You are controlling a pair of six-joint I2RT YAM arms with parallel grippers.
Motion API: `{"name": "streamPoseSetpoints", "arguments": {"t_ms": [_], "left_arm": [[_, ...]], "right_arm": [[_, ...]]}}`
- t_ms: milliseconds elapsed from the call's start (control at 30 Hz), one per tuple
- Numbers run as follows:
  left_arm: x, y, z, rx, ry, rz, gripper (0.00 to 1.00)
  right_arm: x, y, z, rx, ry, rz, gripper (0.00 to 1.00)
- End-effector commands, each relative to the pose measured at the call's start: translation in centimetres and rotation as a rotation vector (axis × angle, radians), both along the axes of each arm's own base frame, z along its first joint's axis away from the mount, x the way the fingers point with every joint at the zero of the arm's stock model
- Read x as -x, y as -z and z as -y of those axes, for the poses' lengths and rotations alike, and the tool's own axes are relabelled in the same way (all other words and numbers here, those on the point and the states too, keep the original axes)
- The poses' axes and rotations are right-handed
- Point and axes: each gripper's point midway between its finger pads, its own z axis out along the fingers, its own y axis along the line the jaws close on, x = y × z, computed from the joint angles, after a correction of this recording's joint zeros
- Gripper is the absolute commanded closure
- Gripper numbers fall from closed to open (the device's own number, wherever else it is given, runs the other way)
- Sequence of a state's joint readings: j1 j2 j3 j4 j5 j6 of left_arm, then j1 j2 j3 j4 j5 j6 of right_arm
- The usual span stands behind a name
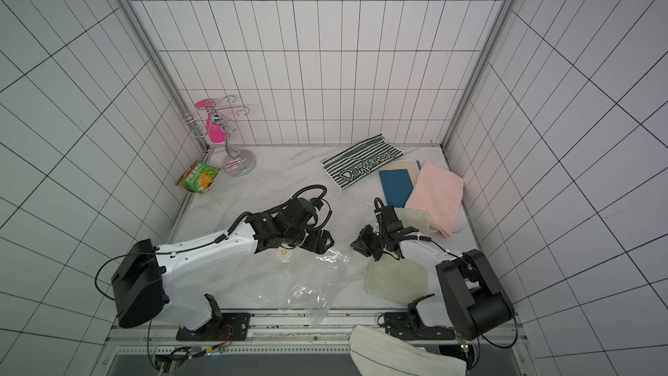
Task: Place the folded towel into the vacuum bag
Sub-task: Open the vacuum bag at the center of the board.
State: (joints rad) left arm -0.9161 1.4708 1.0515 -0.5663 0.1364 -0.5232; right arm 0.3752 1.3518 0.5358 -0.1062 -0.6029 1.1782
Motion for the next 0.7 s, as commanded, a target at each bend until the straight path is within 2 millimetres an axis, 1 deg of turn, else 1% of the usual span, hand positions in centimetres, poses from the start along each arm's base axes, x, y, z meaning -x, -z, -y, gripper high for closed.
{"name": "streamPoseSetpoints", "arguments": {"t_ms": [0,67,133,200,300,400,567,633,667], "left_arm": [[-0.5,-1.8,-0.4,-0.004,-0.015,0.045,0.16],[-0.5,-2.0,-0.5,-0.01,-0.018,0.051,0.15],[-0.5,-1.9,-0.6,-0.014,-0.02,0.051,0.15],[-0.5,-2.0,-0.5,-0.007,-0.024,0.047,0.15],[-0.4,-2.2,0.0,0.009,-0.018,0.047,0.15],[-0.4,-2.3,0.3,-0.001,-0.012,0.055,0.16],[0.0,-2.2,0.3,-0.013,-0.005,0.057,0.17],[0.1,-2.2,0.2,-0.018,-0.003,0.055,0.17],[0.1,-2.2,0.2,-0.02,-0.003,0.054,0.18]], "right_arm": [[0.1,-0.9,-0.3,-0.03,0.023,-0.005,0.81],[0.9,-0.7,0.3,0.003,0.023,-0.026,0.68],[1.7,-0.5,1.1,0.054,0.008,-0.042,0.62],[1.8,-0.2,1.1,0.052,0.005,-0.043,0.61],[1.3,0.0,0.3,0.015,0.006,-0.049,0.63],[0.9,0.4,0.0,-0.007,0.026,-0.057,0.63],[1.1,1.6,0.0,-0.041,0.07,-0.09,0.62],[1.0,1.6,-0.3,-0.08,0.093,-0.083,0.65],[0.9,1.2,-0.4,-0.104,0.106,-0.076,0.7]]}}
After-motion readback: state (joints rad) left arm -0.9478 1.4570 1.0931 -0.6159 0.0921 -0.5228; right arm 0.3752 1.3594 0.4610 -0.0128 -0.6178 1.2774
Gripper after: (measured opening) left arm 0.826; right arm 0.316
